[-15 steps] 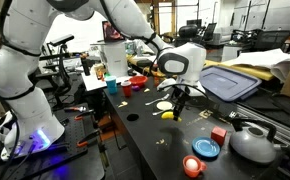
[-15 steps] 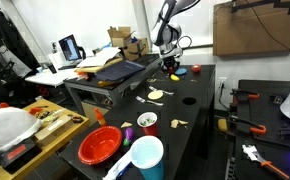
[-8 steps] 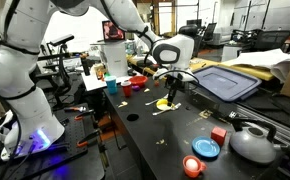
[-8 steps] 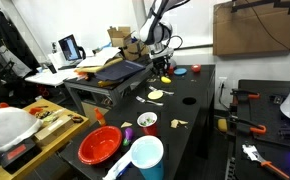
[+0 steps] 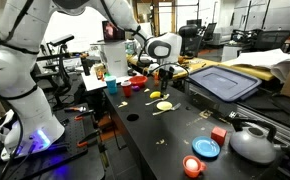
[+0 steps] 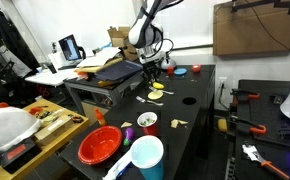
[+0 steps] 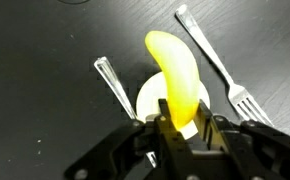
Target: Pick up the purple eggplant toy and move it to the left of the table next to the red plate, pick up the yellow banana toy and move it to the left of the table next to the purple eggplant toy
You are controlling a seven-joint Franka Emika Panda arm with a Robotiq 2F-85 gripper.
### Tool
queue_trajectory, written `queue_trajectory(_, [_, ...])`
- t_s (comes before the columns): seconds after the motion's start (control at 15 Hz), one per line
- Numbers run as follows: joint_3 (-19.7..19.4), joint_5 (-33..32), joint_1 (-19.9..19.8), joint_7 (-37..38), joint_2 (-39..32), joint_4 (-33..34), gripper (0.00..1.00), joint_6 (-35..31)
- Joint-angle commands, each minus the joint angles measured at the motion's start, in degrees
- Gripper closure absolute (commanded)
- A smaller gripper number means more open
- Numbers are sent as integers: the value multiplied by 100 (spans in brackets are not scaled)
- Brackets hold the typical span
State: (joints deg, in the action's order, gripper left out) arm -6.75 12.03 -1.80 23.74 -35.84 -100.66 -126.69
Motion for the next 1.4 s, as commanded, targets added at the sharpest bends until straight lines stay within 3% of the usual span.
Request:
queue_trajectory(0.0, [88,-58,170,154,230,-155,93,170])
queue_trajectory(0.47, [178,-116,618,559,86,7,93,210])
queue_trajectory(1.07, [363,75,1120,1234,113,-211,93,-1284])
queue_trajectory(1.33, [485,194,1209,1474,116,-291,93,-1604])
